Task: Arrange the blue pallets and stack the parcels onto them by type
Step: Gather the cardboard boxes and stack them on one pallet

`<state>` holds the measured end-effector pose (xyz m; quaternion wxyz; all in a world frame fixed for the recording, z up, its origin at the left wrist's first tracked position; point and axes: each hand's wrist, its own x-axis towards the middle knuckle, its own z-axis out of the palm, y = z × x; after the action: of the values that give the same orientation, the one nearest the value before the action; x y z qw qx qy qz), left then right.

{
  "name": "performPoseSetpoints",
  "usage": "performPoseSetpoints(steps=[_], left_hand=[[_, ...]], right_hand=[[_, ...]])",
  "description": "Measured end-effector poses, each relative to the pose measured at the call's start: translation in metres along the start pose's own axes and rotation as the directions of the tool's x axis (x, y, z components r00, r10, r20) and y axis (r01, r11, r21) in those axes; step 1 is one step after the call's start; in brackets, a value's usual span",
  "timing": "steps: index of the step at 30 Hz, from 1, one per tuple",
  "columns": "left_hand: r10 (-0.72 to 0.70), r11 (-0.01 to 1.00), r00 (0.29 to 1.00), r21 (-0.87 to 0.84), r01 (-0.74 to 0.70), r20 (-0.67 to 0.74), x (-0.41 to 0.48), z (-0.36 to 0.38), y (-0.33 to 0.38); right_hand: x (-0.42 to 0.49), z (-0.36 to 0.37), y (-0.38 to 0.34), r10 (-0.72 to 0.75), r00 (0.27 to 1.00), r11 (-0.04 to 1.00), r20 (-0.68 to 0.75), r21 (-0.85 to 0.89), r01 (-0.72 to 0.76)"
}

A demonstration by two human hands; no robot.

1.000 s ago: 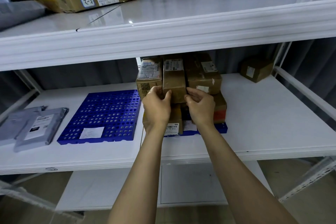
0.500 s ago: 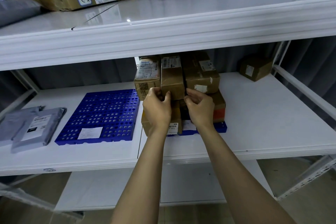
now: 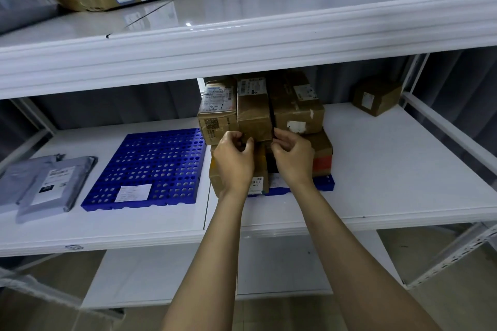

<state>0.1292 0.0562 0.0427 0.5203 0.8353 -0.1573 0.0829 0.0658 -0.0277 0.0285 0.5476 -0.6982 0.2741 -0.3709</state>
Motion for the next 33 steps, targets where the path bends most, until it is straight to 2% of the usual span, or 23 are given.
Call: performPoseSetpoints(steps=[6,11,15,23,29,33], left_hand=[[0.023,1.0,1.0,-0.007,-0.022,0.01,-0.015,-0.006,0.003],[0.148,0.986,0.988,-0.086,-0.144,0.043,-0.031,-0.007,0.013],[0.277,0.949,0.958,-0.177,-0.261,0.077,-0.048,-0.001,0.028],[0.452,0.882,0.871,-0.241,-0.405,0.19,-0.094,0.035,0.072],[0.461,0.886,0.828,-0.217,-0.409,0.32,-0.112,0.082,0.097],[0.437,0.897,0.836,-0.225,-0.38,0.331,-0.109,0.122,0.11]], right_hand=[[-0.011,-0.012,0.0,0.032,0.995,0.999,-0.099,0.027,-0.03],[-0.027,-0.028,-0.003,0.011,0.986,1.0,-0.165,0.026,-0.006],[-0.043,-0.049,-0.004,0.013,0.971,0.999,-0.239,0.033,-0.005],[-0.065,-0.114,0.002,0.005,0.913,1.0,-0.408,-0.011,-0.011],[-0.043,-0.162,0.013,0.045,0.883,0.998,-0.468,-0.014,-0.059],[-0.004,-0.195,0.026,0.083,0.873,0.994,-0.481,-0.02,-0.106]])
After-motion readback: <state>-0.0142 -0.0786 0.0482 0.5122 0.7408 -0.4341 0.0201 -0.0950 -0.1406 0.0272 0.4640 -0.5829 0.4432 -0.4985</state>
